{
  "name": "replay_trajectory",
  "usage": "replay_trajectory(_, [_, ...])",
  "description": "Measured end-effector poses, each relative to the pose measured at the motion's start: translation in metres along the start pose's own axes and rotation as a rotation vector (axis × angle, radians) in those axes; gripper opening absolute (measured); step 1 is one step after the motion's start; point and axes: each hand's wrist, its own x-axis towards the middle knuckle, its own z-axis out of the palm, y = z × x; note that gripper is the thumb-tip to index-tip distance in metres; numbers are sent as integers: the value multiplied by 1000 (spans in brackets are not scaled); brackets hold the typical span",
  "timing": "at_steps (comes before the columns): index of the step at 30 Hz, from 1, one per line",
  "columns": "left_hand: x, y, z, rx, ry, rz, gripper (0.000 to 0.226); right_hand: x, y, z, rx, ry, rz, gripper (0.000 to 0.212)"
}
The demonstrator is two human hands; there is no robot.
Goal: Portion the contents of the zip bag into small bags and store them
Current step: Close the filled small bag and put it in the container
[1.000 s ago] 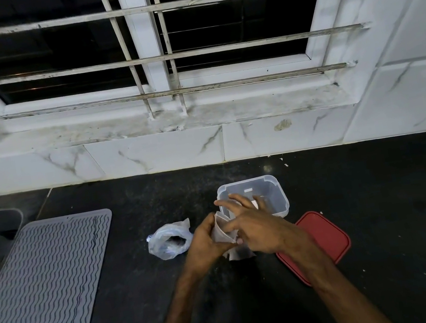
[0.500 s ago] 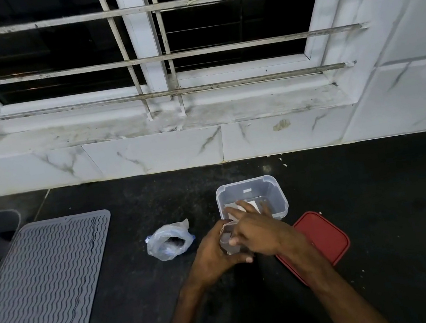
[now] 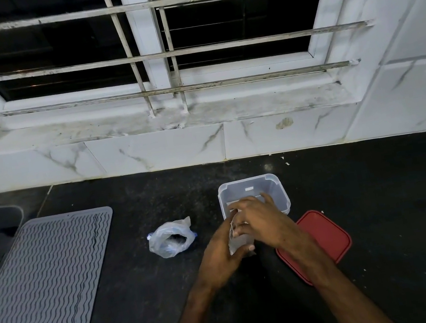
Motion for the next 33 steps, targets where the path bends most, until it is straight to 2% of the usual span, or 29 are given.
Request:
replay_trajectory(2, [0,-4,1,-22,19,-3,76,-2,3,5,63,69,-15,28])
replay_trajectory(5, [-3,-14,-2,-38,45,-18,71,-10,8,14,153,151,-42,25])
replay_trajectory(13, [-26,-39,14,108,-23,-139,68,-26,23,23,171,29,-14,13])
replay_trajectory(16, [-25,-45,20,136,-36,-141,64,-18,24,33,188,-5,-7,14])
replay_trajectory(22, [-25,-49,20,193,3,-177,71,-24,43,34,250,2,72,20])
replay_trajectory(29, [-27,-50,23,161,-60,-227,71,-28,33,43,183,-174,131,33])
replay_trajectory(33, [-27,-53,20,151,-52,-261,70,-25,29,50,95,-139,160,22])
